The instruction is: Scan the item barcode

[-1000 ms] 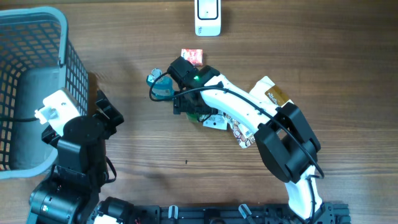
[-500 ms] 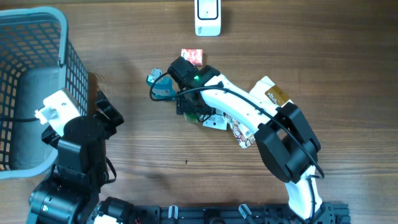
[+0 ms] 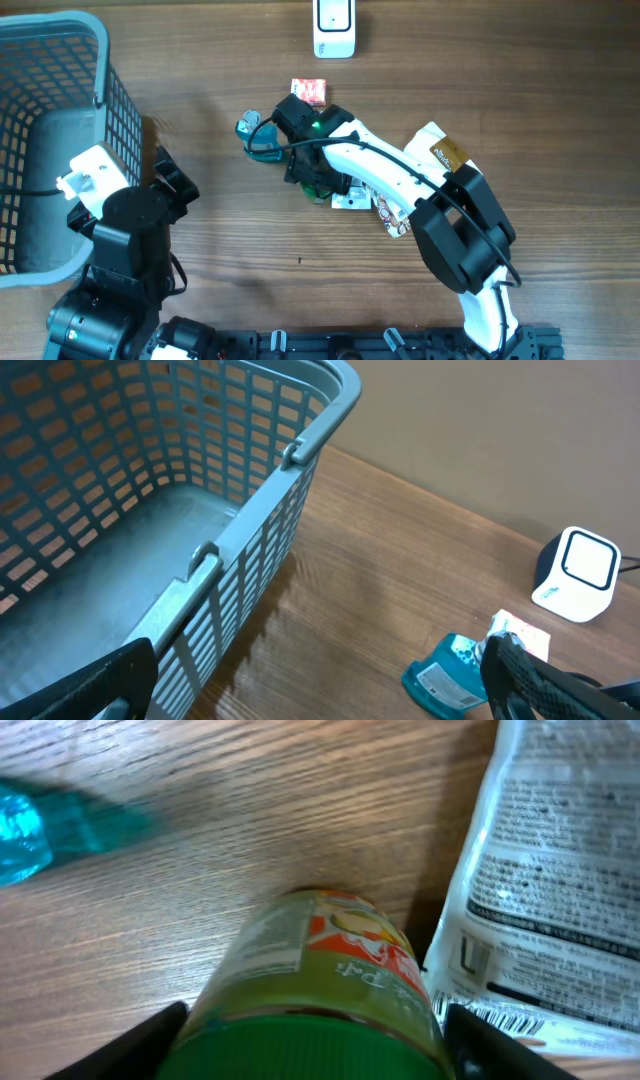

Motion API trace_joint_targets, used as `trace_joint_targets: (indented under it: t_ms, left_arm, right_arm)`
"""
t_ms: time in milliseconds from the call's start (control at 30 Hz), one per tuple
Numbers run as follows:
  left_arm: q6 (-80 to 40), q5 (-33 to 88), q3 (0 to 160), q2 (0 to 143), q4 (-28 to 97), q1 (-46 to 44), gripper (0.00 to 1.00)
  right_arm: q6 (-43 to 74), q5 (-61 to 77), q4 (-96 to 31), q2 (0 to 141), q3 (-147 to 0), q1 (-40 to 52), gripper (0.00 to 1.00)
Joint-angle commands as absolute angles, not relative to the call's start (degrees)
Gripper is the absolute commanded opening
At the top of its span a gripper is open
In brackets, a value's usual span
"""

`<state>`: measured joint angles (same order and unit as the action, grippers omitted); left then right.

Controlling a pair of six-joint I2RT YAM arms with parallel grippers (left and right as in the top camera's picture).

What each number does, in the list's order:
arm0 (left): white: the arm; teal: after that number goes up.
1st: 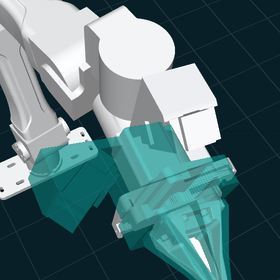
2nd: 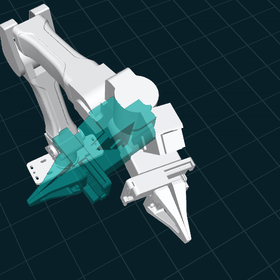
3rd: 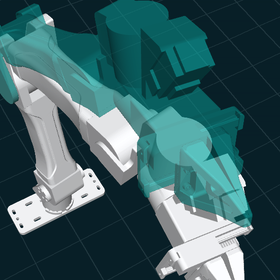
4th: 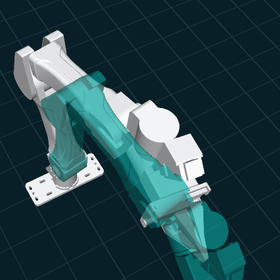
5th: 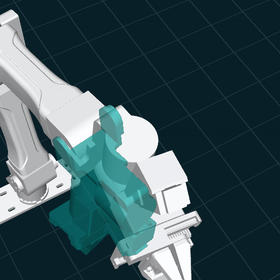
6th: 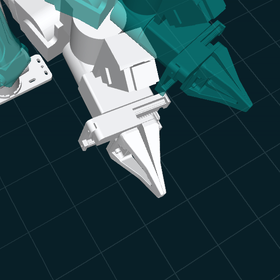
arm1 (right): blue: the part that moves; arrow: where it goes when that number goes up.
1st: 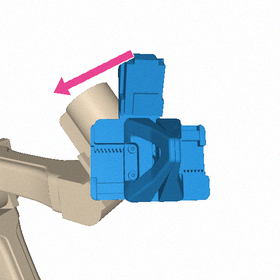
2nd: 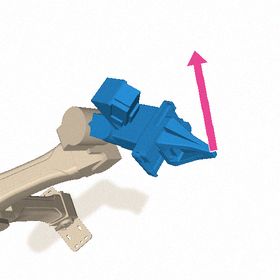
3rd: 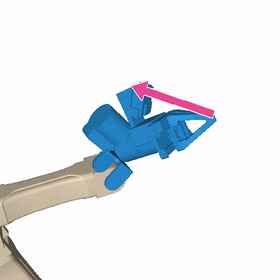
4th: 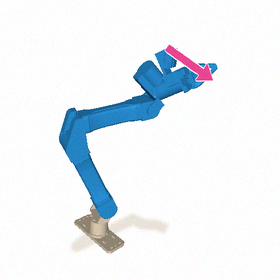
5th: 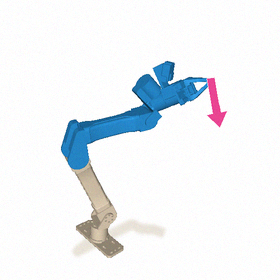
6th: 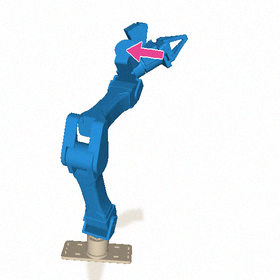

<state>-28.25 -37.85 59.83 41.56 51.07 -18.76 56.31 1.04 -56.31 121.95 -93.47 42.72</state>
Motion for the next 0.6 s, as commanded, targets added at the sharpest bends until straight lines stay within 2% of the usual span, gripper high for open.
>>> trace_joint_targets:
  t_ms: [0, 67, 233, 567]
  left_arm:
    - [-29.2, -38.0, 59.8, 41.2, 51.2, -18.4, 1.0]
    - [-29.2, -38.0, 59.8, 41.2, 51.2, -18.4, 1.0]
    - [-29.2, -38.0, 59.8, 41.2, 51.2, -18.4, 1.0]
    - [-29.2, -38.0, 59.8, 41.2, 51.3, -18.4, 1.0]
  right_arm:
    - [57.5, 0.7, -56.1, 123.2, -93.1, 42.8, 0.87]
    - [56.5, 0.6, -56.2, 123.2, -93.1, 42.8, 0.92]
    - [52.3, 0.7, -56.1, 123.2, -93.1, 42.8, 0.88]
    - [46.1, 0.6, -56.3, 123.2, -93.1, 42.8, 0.88]
